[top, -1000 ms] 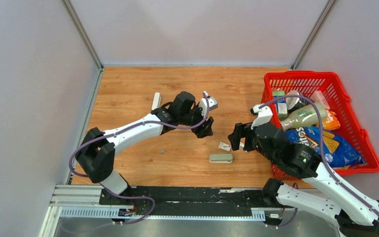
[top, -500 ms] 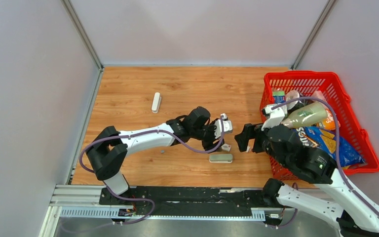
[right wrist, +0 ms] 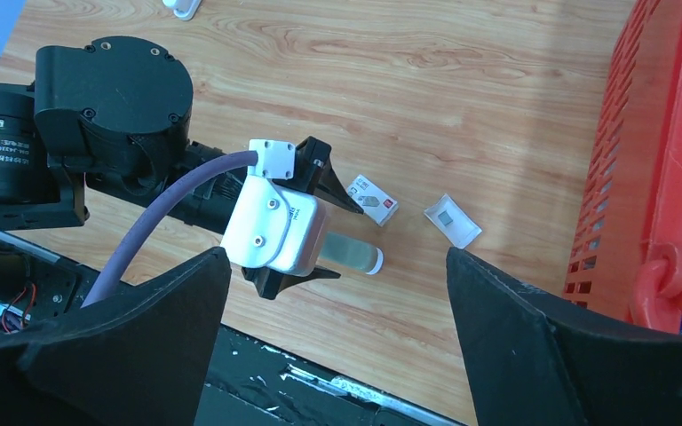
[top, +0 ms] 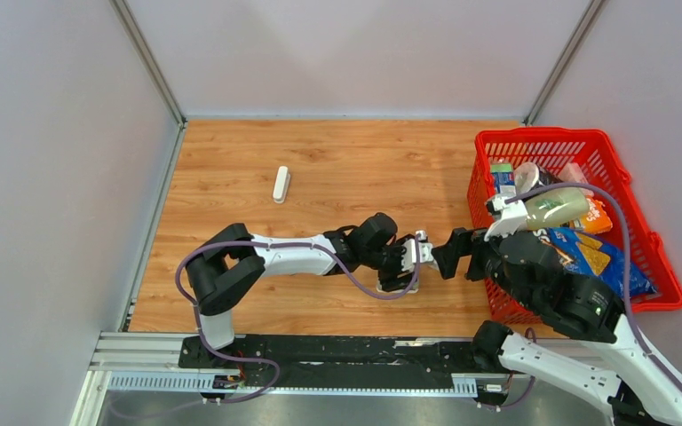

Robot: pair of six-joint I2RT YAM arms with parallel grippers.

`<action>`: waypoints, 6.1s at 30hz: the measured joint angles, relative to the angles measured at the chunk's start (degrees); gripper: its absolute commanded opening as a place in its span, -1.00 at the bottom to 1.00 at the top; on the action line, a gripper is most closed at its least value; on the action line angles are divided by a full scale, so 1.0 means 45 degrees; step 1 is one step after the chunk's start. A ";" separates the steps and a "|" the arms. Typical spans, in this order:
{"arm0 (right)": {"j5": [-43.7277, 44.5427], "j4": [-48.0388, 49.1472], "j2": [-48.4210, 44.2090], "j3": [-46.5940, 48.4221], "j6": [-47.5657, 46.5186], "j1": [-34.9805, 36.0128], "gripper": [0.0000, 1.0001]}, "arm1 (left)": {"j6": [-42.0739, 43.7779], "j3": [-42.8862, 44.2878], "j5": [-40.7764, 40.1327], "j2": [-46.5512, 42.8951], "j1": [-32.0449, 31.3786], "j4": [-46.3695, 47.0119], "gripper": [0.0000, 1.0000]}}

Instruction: Unload the staples from the stapler

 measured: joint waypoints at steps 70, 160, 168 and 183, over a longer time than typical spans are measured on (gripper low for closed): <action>-0.3133 0.1273 0.1209 0.1744 -0.1569 0.0000 0.75 | -0.1763 -0.1768 -0.1345 -0.4891 0.0209 -0.1467 -1.00; -1.7772 1.2643 0.9894 -0.0899 -0.1807 -0.3317 -1.00 | -1.1380 -0.6280 0.6008 -1.1506 0.8043 0.0437 -1.00; -1.7150 1.4586 0.8947 -0.2453 -0.1039 -0.2919 -1.00 | -1.1191 -0.6280 0.5848 -1.2099 0.7878 -0.0306 -1.00; -1.5742 1.7330 0.7723 -0.4420 0.0495 -0.2195 -1.00 | -1.1157 -0.6280 0.5659 -1.2735 0.7669 -0.0583 -1.00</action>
